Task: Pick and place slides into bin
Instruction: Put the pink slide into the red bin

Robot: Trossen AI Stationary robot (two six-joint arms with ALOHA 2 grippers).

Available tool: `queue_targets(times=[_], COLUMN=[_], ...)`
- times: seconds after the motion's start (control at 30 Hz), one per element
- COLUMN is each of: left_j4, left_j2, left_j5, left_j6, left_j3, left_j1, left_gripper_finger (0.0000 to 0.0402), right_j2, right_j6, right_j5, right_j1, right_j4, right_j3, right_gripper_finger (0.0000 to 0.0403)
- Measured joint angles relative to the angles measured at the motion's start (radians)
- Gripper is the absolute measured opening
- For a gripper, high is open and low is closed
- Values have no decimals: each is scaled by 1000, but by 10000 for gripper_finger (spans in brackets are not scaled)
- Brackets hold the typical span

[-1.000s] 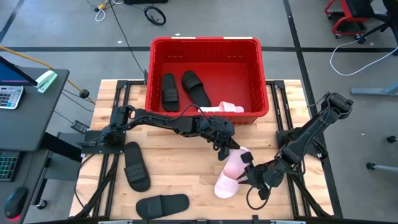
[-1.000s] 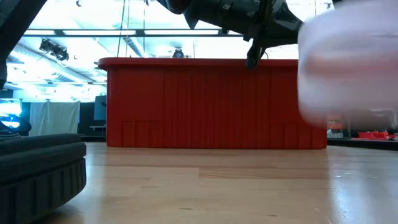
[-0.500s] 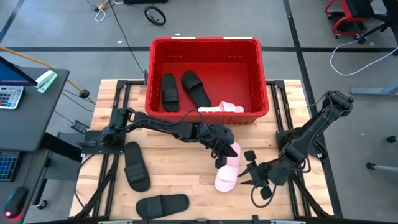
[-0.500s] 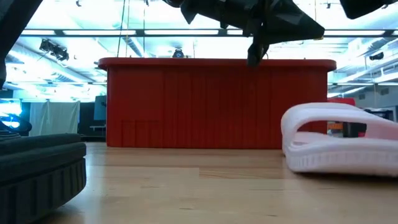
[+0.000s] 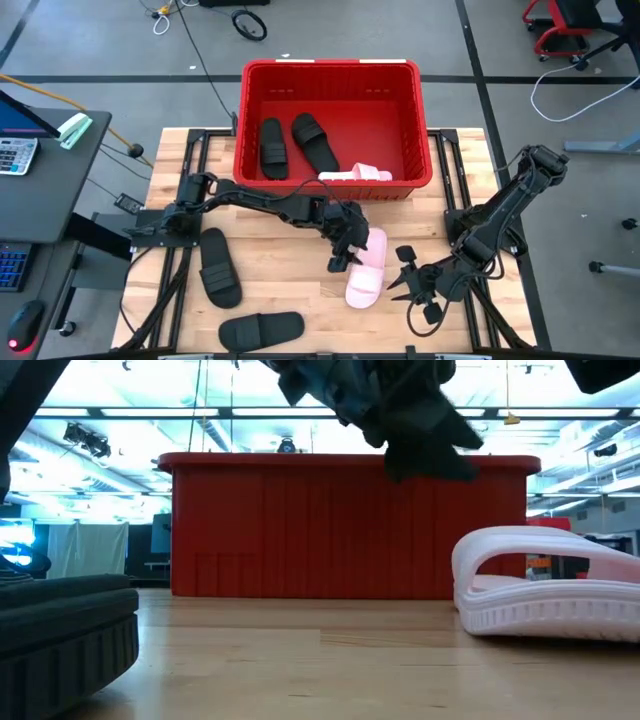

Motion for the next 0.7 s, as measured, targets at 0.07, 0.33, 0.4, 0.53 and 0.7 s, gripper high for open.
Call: queue_targets(times=[0.07,0.33,0.4,0.53,0.7], left_j4=[40,167,173,164,160], left_j2=[19,127,124,122,163], left_j5=[59,63,65,84,101], left_j6=[-57,-93,-97,-178,-193], left_j3=[1,-1,0,0,0], left_j1=[4,4,15,28,5], left_gripper_finger=[245,254,251,247,243], right_j2=[0,0,0,1,1], right_j6=[0,0,0,-1,-2], right_j5=[0,1,1,0,1], right_j1=[0,-1,-1,-1,-1], right_j4=[1,-10,-10,-10,-11], right_j3=[0,0,0,0,0], right_gripper_finger=[126,126,126,126,126])
